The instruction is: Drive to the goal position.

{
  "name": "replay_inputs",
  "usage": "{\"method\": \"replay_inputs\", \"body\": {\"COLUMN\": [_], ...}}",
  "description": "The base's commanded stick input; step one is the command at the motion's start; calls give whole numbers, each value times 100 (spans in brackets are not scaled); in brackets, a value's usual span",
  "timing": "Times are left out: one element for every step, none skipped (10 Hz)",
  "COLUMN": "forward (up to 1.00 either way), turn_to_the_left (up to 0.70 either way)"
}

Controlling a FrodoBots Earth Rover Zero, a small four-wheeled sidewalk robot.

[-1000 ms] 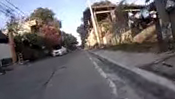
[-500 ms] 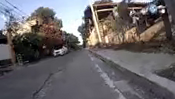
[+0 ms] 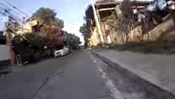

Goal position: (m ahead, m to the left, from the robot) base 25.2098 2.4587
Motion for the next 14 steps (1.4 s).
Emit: {"method": "replay_inputs", "body": {"forward": [86,86,86,86,86,86,86,86,86,86,86,86,86,87], "turn_to_the_left": [0,0,0,0,0,0,0,0,0,0,0,0,0,0]}}
